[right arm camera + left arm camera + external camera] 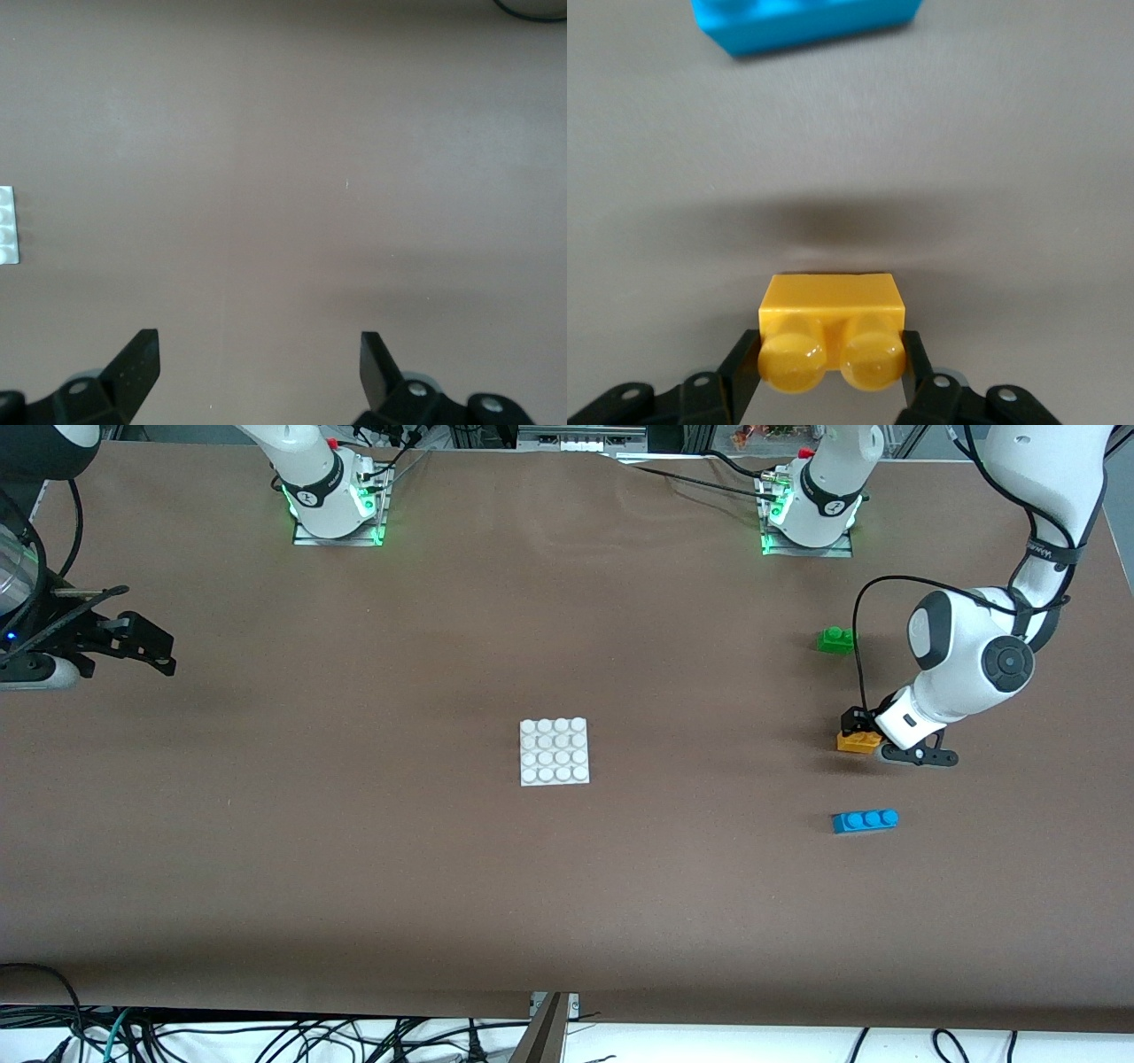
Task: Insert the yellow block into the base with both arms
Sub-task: 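Lift the yellow brick with the left gripper and carry it to the plate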
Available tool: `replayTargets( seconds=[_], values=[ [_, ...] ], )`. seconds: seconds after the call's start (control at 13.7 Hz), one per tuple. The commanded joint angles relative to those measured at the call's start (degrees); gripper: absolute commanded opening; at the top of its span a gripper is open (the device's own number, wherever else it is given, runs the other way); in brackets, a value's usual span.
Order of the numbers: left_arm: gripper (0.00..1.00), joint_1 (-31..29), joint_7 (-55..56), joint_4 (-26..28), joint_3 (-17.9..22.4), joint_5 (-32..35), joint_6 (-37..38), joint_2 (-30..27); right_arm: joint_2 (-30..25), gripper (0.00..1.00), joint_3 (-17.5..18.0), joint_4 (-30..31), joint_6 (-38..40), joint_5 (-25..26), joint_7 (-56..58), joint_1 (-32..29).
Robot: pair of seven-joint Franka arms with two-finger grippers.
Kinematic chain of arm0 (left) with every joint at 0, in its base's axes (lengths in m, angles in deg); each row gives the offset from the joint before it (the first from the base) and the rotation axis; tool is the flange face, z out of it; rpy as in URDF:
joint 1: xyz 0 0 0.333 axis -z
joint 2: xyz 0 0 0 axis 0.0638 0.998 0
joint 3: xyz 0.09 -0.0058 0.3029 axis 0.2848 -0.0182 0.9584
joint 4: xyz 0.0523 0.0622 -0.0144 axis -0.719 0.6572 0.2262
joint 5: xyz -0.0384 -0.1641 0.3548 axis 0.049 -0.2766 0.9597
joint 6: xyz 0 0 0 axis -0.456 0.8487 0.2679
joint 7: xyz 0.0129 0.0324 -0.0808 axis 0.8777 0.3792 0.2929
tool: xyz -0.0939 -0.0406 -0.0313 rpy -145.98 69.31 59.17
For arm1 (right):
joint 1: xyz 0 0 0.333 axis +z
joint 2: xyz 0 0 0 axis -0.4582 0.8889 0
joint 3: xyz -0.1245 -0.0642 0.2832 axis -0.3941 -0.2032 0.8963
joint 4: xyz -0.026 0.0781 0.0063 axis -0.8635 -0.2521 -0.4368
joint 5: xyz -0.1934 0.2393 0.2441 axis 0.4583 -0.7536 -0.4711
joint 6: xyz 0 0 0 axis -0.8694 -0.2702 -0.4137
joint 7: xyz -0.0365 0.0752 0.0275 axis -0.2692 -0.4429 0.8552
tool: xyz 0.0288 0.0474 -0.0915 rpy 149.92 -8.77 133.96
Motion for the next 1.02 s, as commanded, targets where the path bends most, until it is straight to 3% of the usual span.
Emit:
replayTargets(
  seconds=[0.0, 0.22, 0.51, 0.95],
  values=[
    [0.00, 0.60, -1.63, -1.51, -0.06, -3.89, 4.45, -3.14, 0.62, 1.00, 0.33, -1.65, 1.24, 0.59, 0.60, -0.16],
    [0.00, 3.84, -0.14, -3.00, -0.58, -4.51, 7.53, -5.24, 0.70, 1.00, 0.33, -1.65, 1.15, 0.59, 0.60, -0.16],
    [0.00, 9.12, 4.59, -5.28, -1.20, -11.01, 11.31, -6.84, 0.70, 1.00, 0.33, -1.65, 1.15, 0.59, 0.60, -0.16],
    [0.00, 18.69, 26.11, -14.85, -6.99, -11.10, 12.81, -1.75, 0.70, 1.00, 0.33, -1.74, 1.15, 0.50, 0.60, -0.16]
  ],
)
